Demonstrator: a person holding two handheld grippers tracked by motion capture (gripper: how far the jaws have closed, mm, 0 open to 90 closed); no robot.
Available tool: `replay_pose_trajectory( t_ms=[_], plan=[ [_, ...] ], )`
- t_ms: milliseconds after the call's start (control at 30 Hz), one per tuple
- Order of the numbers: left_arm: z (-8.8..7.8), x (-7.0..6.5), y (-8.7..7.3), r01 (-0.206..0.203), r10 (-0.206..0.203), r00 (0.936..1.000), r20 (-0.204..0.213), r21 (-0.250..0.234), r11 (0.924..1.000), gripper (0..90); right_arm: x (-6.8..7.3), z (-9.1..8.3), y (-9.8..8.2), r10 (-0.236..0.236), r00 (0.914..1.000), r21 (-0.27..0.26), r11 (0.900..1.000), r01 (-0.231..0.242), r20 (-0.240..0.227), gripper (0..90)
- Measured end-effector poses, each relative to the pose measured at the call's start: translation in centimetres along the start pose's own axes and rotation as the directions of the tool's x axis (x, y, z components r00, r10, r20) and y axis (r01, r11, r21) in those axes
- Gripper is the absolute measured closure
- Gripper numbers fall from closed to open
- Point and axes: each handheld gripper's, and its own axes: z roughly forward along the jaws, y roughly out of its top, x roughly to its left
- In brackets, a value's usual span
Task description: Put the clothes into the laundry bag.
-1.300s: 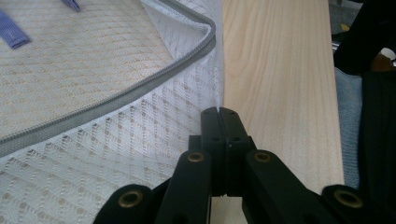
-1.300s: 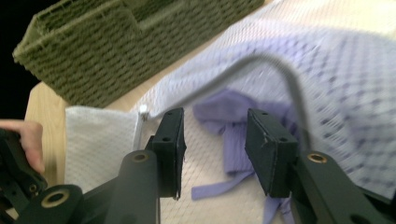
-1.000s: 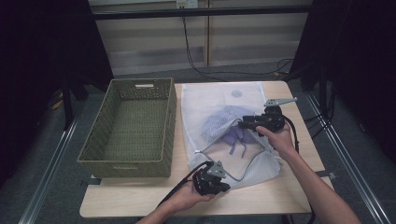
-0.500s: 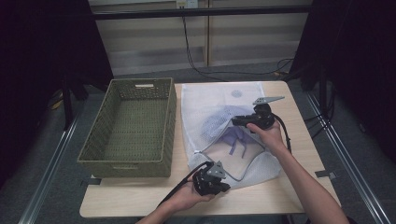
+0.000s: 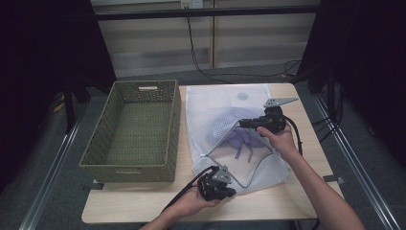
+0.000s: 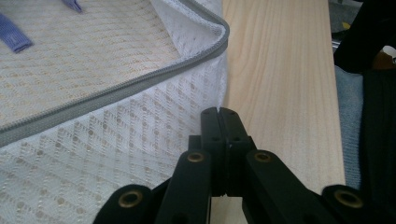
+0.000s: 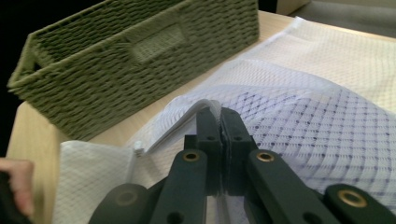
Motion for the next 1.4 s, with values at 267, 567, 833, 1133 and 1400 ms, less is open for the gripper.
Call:
replay_pose_trajectory(
  t_ms=[267,567,833,1133,1400],
  plan=[
    [-0.2,0.0,0.1,-0.009,0.009,0.9999,-0.009,0.030,0.9995,90.0,2.3,-1.0,0.1,-0.055,0.9975,-0.002,0.998,0.055,-0.044,88.4],
    [-0.1,0.0,0.1,-0.005,0.005,1.0000,-0.006,0.019,0.9998,90.0,3.7,-1.9,-0.3,-0.081,0.9943,0.004,0.997,0.082,-0.070,88.1],
    [-0.1,0.0,0.1,-0.006,0.006,1.0000,-0.006,0.020,0.9998,90.0,4.2,-2.1,-1.5,-0.084,0.9926,0.025,0.996,0.087,-0.087,87.4],
    [-0.2,0.0,0.1,-0.006,0.006,0.9999,-0.010,0.026,0.9996,90.0,4.7,-2.5,-2.5,-0.084,0.9914,0.045,0.995,0.089,-0.101,87.1],
    [-0.1,-0.1,0.1,-0.006,0.007,1.0000,-0.007,0.014,0.9999,90.0,4.7,-2.4,-3.9,-0.073,0.9920,0.072,0.994,0.080,-0.103,86.9]
  ],
)
